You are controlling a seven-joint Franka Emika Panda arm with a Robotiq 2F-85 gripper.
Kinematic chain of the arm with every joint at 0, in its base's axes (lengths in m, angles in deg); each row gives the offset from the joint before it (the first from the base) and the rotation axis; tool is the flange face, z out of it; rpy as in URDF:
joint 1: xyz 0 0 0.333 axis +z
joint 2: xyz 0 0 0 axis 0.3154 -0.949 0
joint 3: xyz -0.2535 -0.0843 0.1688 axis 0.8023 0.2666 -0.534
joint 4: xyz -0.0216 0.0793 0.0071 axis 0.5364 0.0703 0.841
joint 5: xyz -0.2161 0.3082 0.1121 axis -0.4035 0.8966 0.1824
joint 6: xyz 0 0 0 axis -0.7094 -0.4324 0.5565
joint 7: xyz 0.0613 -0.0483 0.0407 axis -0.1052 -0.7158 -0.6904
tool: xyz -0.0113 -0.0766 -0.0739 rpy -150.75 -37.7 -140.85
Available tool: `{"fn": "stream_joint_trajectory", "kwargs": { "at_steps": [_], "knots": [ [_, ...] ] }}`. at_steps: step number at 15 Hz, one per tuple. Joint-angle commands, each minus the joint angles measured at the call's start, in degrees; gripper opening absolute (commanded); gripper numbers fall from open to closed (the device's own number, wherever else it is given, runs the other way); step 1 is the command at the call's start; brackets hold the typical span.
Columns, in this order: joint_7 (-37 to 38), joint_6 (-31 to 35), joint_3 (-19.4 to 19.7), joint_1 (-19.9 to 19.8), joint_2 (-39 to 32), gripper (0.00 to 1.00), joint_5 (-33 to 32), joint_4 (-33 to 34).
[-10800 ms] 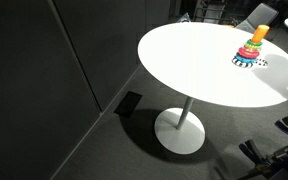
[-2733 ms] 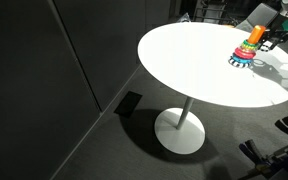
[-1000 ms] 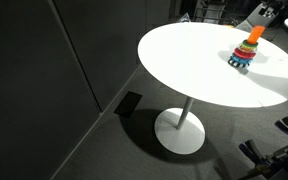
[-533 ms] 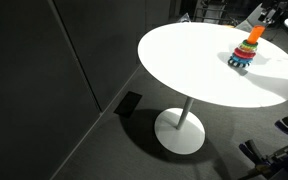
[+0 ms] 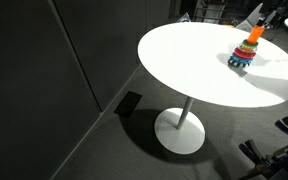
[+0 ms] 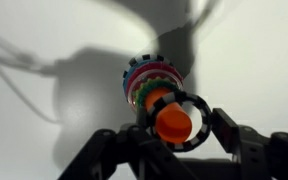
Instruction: Put the striped ring around the orange rod
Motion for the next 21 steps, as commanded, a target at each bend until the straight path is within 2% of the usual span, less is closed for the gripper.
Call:
{"fn": "stream_joint_trajectory", "kwargs": {
  "at_steps": [1, 8, 13, 14, 15, 17, 21],
  "knots": [
    [0.1, 3.0, 0.5, 0.9, 1.1, 0.41, -1.1, -1.8],
    [0.6, 7.4, 0.6, 1.2, 0.9, 0.41, -1.8, -3.1],
    [0.6, 7.6, 0.8, 1.2, 0.7, 0.41, -2.9, -3.7],
    [0.4, 7.4, 0.8, 1.2, 0.8, 0.82, -3.2, -3.8],
    [0.3, 7.0, 0.8, 1.2, 0.9, 0.93, -3.3, -3.9],
    [-0.1, 6.2, 0.8, 1.1, 1.2, 1.0, -3.5, -4.0],
    [-1.0, 2.8, 0.7, 1.0, 2.2, 1.0, -4.1, -4.1]
  ]
}}
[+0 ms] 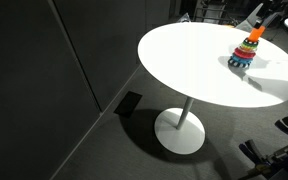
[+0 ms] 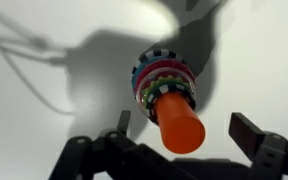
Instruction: Put the striped ring around the orange rod
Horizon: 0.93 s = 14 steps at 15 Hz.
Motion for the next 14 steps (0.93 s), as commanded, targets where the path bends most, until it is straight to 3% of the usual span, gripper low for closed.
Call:
{"fn": "stream_joint_trajectory", "kwargs": {
  "at_steps": [1, 5, 14],
  "knots": [
    [-1.3, -4.2, 0.4, 0.2, 2.5, 1.0, -1.2, -1.0],
    [-2.3, -8.2, 0.6, 0.3, 4.8, 1.0, -2.0, -1.8],
    [0.2, -10.4, 1.5, 1.1, 14.5, 1.0, -7.8, -8.2]
  ]
}}
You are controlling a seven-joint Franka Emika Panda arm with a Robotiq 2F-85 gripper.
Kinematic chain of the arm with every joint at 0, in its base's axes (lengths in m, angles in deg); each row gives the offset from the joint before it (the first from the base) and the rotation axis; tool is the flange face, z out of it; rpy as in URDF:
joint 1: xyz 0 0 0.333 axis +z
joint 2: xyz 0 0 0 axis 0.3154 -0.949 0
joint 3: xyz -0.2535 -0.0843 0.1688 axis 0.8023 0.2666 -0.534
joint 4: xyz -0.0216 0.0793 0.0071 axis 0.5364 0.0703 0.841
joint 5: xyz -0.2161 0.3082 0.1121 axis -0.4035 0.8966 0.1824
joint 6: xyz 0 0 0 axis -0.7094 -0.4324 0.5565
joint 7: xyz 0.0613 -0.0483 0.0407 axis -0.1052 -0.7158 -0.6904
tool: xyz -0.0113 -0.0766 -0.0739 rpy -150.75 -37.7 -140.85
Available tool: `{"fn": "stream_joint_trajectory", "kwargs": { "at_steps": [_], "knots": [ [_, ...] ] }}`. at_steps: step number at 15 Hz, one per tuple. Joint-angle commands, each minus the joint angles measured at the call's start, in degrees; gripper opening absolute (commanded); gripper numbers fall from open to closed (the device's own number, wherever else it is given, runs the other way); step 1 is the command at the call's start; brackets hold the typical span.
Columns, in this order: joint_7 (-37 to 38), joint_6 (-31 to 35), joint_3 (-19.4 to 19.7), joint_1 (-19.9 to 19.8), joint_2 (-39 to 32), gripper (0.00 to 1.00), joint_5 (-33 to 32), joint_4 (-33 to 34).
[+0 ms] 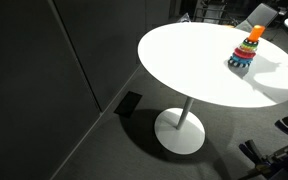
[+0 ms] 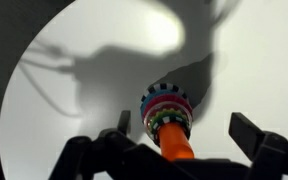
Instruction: Put the striped ring around the orange rod
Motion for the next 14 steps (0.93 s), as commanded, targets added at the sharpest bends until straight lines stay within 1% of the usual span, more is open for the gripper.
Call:
{"fn": "stream_joint_trajectory", "kwargs": {
  "at_steps": [1, 7, 8, 14],
  "knots": [
    [1.3, -2.4, 0.9, 1.1, 6.3, 1.0, -2.4, -4.2],
    [2.2, -5.9, 1.0, 1.5, 12.8, 1.0, -3.0, -7.5],
    [0.4, -5.2, 1.1, 1.4, 9.8, 1.0, -1.5, -5.3],
    [0.5, -5.2, 1.1, 1.5, 9.7, 1.0, -1.5, -5.7]
  ]
}}
